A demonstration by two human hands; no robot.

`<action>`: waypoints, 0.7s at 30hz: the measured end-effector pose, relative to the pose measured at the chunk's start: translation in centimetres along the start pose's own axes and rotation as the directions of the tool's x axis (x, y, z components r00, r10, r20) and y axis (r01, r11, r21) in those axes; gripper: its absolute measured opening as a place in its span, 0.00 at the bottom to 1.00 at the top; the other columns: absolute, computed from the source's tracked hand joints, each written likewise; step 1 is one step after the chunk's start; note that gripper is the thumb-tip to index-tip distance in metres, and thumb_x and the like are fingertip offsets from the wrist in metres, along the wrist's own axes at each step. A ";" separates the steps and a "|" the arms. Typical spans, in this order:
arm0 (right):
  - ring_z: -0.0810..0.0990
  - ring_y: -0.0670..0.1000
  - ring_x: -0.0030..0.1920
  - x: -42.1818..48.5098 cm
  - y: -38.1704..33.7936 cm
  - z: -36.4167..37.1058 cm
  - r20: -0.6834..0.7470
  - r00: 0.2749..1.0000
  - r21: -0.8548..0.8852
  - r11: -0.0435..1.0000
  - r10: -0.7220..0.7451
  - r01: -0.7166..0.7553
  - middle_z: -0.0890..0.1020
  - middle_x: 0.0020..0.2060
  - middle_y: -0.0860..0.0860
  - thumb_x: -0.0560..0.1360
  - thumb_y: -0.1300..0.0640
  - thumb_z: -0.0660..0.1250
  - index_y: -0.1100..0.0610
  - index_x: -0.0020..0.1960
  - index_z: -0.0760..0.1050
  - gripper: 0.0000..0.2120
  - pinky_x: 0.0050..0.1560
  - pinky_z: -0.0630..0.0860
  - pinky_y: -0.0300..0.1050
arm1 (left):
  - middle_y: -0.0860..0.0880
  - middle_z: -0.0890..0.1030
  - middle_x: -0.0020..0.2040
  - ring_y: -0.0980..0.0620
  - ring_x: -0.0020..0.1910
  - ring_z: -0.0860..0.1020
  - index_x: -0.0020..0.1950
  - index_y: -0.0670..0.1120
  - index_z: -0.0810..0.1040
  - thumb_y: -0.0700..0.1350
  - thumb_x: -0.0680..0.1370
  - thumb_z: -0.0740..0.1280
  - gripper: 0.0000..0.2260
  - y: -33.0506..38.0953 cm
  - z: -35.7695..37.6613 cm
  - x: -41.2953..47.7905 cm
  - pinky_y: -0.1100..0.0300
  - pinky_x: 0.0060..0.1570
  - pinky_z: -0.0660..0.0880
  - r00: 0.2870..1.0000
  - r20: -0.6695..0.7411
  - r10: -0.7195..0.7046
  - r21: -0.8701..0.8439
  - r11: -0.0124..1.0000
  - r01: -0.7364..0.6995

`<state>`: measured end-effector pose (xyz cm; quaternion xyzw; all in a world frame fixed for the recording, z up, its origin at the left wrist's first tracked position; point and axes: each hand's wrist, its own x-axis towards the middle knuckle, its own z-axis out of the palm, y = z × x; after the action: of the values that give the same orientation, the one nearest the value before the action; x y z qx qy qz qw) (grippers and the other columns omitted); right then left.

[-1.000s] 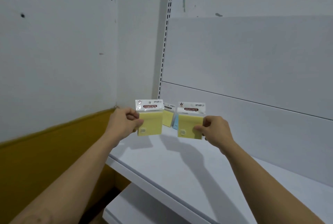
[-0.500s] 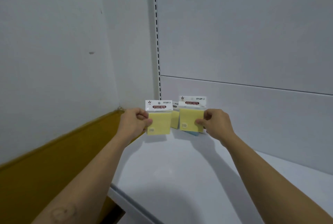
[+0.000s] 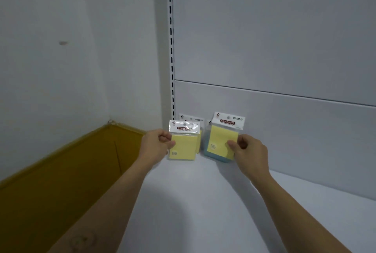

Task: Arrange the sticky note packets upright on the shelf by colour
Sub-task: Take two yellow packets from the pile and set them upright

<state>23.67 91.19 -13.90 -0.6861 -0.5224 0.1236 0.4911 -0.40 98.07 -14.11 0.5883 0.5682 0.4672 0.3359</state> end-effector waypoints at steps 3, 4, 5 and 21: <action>0.74 0.52 0.35 0.2 -0.2 0.3 -0.088 0.996 0.012 1.000 0.029 -0.028 0.78 0.31 0.51 0.74 0.54 0.70 0.57 0.35 0.74 0.11 0.33 0.66 0.37 | 0.46 0.79 0.35 0.48 0.35 0.77 0.38 0.46 0.78 0.34 0.70 0.74 0.08 -1.2 1.0 2.5 0.53 0.40 0.76 0.997 0.079 0.006 -0.024 1.000 -0.004; 0.75 0.54 0.36 0.2 -0.3 0.5 -0.119 0.992 0.023 0.999 0.031 -0.029 0.79 0.32 0.52 0.74 0.55 0.70 0.58 0.36 0.75 0.11 0.34 0.66 0.36 | 0.47 0.79 0.34 0.47 0.36 0.77 0.38 0.46 0.79 0.35 0.70 0.74 0.08 -1.5 1.4 3.3 0.54 0.40 0.75 0.995 0.099 0.017 -0.028 1.000 -0.014; 0.76 0.55 0.37 0.3 -0.5 0.7 -0.146 0.989 0.036 0.999 0.028 -0.023 0.80 0.33 0.54 0.74 0.55 0.70 0.60 0.38 0.76 0.10 0.34 0.66 0.37 | 0.48 0.79 0.35 0.48 0.36 0.78 0.39 0.46 0.79 0.35 0.70 0.73 0.07 -1.8 1.8 4.0 0.56 0.39 0.75 0.994 0.109 0.031 -0.023 0.999 -0.028; 0.79 0.53 0.34 -2.9 -2.5 7.8 -0.069 0.988 -0.031 0.989 0.141 -0.144 0.81 0.31 0.50 0.72 0.53 0.73 0.54 0.39 0.81 0.05 0.40 0.77 0.51 | 0.50 0.84 0.48 0.55 0.46 0.81 0.56 0.44 0.81 0.38 0.74 0.70 0.11 -5.0 3.0 4.9 0.62 0.47 0.76 0.975 0.093 0.200 -0.099 0.977 -0.191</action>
<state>15.56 92.92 -16.68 -0.7340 -0.4575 0.1262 0.4858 0.22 103.91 -18.97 0.6490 0.4680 0.4920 0.3431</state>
